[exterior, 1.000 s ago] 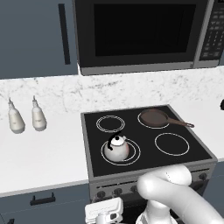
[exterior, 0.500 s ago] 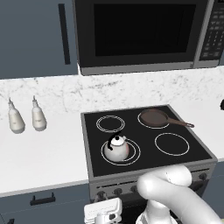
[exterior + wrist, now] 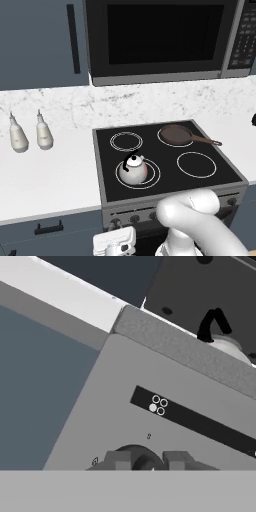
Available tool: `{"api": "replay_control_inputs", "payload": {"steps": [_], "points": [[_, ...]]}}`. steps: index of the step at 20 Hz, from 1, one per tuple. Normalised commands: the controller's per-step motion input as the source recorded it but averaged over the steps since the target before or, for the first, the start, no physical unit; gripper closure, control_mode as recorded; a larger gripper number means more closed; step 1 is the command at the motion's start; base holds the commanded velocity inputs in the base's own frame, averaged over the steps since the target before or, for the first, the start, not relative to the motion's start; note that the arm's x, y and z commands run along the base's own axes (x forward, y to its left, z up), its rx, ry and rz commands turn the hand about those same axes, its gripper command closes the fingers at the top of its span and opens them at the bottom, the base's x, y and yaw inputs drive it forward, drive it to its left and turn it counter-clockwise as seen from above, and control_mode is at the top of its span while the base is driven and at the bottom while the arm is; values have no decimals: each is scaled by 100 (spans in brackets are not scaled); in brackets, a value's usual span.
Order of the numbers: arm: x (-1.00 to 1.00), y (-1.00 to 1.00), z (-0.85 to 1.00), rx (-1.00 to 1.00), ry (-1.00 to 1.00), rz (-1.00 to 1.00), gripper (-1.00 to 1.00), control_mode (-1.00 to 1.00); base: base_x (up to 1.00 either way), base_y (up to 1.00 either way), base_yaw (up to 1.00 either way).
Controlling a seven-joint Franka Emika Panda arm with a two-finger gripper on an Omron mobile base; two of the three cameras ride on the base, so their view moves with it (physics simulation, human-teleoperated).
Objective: Pick the kettle from the counter and place it on a stove burner. Then turn the burner on.
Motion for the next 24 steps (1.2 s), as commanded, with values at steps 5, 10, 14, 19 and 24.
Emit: {"api": "replay_control_inputs", "payload": {"steps": [5,10,14,19,24], "points": [[43,56,-36,-22,19,0,100,-100,0,0,0],[39,78,-46,-33,28,3,100,-100,0,0,0],[39,96,-41,-41,42,10,100,-100,0,0,0],[28,94,-26,-44,47,17,100,-100,0,0,0],[-6,24,0,-13,5,9,100,-100,0,0,0]]}}
